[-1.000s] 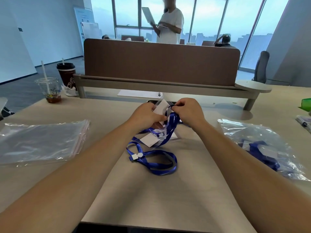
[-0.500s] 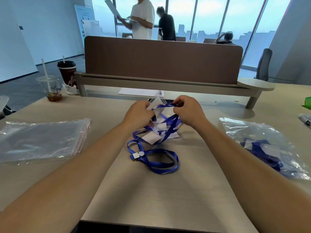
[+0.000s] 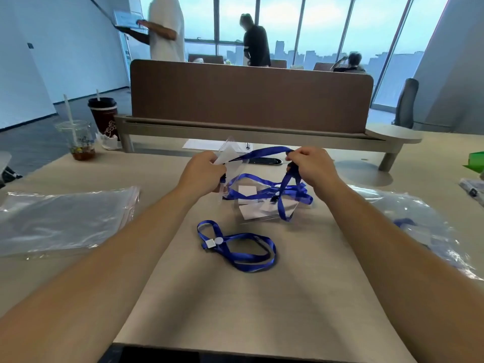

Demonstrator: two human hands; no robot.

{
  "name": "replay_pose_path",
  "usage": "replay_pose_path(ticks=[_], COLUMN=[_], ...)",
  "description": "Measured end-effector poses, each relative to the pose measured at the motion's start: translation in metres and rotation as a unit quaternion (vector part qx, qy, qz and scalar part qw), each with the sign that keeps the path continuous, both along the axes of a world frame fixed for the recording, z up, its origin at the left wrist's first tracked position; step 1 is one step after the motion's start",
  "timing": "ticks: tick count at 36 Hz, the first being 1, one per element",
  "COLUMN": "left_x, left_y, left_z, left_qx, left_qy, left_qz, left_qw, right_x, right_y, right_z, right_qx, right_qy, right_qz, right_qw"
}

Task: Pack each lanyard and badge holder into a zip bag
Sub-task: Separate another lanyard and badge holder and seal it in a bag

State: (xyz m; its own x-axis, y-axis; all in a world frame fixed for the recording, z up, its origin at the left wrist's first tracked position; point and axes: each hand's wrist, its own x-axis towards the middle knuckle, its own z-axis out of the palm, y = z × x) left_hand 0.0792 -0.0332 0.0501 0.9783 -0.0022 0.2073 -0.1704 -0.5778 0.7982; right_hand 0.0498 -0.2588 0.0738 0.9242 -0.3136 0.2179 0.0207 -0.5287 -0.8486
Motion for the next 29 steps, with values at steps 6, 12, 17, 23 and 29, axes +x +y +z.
replay_pose_path(ticks=[6,12,17,23,29], left_x=[0.002,0.001,-0.003,-0.007,-0.006], left_y=[-0.001,-0.001,-0.006,-0.011,-0.009], left_z=[0.004,0.006,0.007,0.008,0.016], left_qx=[-0.003,0.012,0.029,0.024,0.026], left_qy=[-0.001,0.012,0.038,0.049,0.040], left_qz=[0.013,-0.003,-0.019,-0.041,-0.038], left_qw=[1.000,1.000,0.999,0.998,0.998], right_x=[0.001,0.001,0.002,0.004,0.004], right_y=[0.001,-0.002,0.004,0.014,0.020], right_z=[0.009,0.004,0.006,0.021,0.029], right_qx=[-0.104,-0.088,0.084,0.207,0.145], right_qy=[0.028,0.112,0.111,0.047,0.068], right_qz=[-0.003,0.030,0.037,0.023,0.040], right_qw=[0.994,0.989,0.990,0.977,0.986])
